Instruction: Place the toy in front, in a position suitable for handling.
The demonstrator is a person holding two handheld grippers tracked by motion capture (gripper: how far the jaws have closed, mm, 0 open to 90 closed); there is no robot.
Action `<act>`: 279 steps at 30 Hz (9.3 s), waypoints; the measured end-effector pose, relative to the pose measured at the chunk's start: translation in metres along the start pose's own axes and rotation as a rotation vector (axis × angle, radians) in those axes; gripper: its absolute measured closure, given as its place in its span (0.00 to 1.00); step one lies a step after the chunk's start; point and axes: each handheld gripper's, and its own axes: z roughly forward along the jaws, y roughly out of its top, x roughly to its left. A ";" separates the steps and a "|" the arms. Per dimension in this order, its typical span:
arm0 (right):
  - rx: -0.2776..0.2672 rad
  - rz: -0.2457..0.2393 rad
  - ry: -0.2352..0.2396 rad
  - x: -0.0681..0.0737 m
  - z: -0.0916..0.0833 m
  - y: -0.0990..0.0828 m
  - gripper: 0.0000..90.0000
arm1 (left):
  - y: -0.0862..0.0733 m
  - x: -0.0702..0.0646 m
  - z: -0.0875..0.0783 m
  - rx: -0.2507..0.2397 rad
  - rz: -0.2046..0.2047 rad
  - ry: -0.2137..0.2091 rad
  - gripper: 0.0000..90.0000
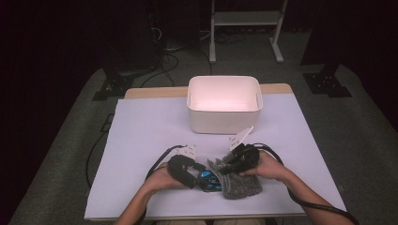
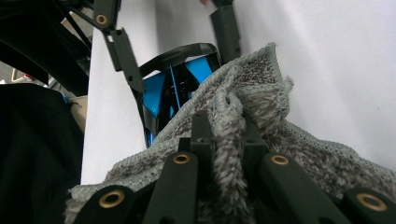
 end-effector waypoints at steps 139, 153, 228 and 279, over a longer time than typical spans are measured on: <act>0.027 -0.189 -0.060 0.045 -0.011 0.026 0.90 | -0.015 -0.019 -0.021 -0.067 0.272 0.081 0.49; 0.018 -0.128 -0.111 0.042 -0.044 -0.004 0.90 | -0.027 -0.018 -0.024 -0.090 0.247 0.035 0.64; 0.043 -0.212 -0.033 0.046 0.006 0.049 0.90 | -0.021 -0.016 -0.018 -0.086 0.259 0.016 0.64; 0.024 -0.154 -0.095 0.041 -0.031 0.012 0.90 | -0.019 -0.017 -0.018 -0.073 0.267 0.016 0.65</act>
